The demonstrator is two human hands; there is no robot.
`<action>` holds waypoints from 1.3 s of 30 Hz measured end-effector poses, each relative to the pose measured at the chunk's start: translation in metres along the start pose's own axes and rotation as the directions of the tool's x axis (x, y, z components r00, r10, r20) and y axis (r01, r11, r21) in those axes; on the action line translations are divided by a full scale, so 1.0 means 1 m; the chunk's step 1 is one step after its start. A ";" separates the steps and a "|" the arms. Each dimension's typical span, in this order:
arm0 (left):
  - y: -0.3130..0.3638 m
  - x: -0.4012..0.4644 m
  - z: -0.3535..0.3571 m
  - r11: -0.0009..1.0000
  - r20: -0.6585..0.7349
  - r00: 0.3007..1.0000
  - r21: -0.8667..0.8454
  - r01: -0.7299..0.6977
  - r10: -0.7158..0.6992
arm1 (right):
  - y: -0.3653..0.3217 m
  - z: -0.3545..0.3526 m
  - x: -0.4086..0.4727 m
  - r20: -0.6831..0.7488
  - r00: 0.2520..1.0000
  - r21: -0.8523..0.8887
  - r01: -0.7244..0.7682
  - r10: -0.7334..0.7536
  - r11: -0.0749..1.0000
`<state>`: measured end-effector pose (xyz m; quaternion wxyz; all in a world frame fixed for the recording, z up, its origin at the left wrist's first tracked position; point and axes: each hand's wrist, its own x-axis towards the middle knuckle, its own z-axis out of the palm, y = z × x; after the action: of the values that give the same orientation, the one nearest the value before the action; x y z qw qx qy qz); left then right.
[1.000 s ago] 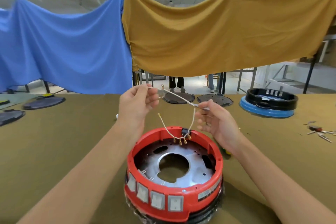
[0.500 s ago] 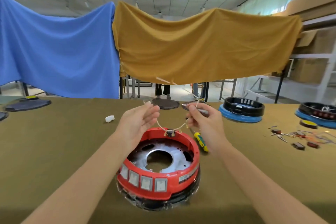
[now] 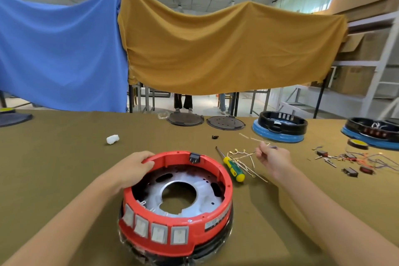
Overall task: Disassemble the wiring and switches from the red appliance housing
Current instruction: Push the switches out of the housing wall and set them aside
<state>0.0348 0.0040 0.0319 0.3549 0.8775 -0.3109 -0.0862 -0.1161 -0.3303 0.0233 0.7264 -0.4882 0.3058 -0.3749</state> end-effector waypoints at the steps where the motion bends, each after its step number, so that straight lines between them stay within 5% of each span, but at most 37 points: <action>1: -0.001 0.003 0.001 1.000 -0.003 1.000 0.002 -0.007 0.007 | 0.004 -0.002 0.006 -0.032 0.999 -0.121 0.004 -0.008 0.993; 4: -0.002 0.011 0.004 1.000 -0.015 1.000 0.002 -0.013 0.013 | 0.018 -0.012 0.022 -0.128 0.974 -0.589 0.078 -0.187 0.804; 7: -0.003 0.017 0.006 1.000 -0.026 1.000 -0.021 0.005 -0.006 | 0.027 -0.024 0.032 -0.161 0.909 -0.727 0.154 -0.385 0.669; 11: 0.001 0.024 0.006 0.994 0.020 0.997 -0.078 0.081 -0.080 | 0.027 -0.026 0.029 -0.082 0.852 -0.708 0.315 -0.517 0.633; 17: 0.009 0.038 -0.007 0.989 0.111 0.993 -0.141 0.053 -0.038 | 0.033 -0.008 0.004 0.234 0.862 -0.525 0.501 -0.449 0.688; 28: -0.005 0.041 0.002 0.928 0.154 0.982 -0.370 -0.044 0.108 | 0.031 0.011 -0.023 0.403 0.888 -0.185 0.317 -0.222 0.930; 36: -0.010 0.042 0.001 0.938 0.132 0.984 -0.340 -0.072 0.123 | 0.010 0.065 -0.049 0.626 0.736 -0.148 0.436 -0.257 0.888; 39: -0.009 0.040 -0.002 0.956 0.133 0.975 -0.259 -0.140 0.179 | 0.009 0.088 -0.050 0.606 0.760 -0.193 0.425 -0.234 0.884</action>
<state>0.0717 -0.0142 0.0300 0.4425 0.7888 -0.3942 -0.1635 -0.0693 -0.2432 0.0488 0.6164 -0.7342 0.0405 -0.2817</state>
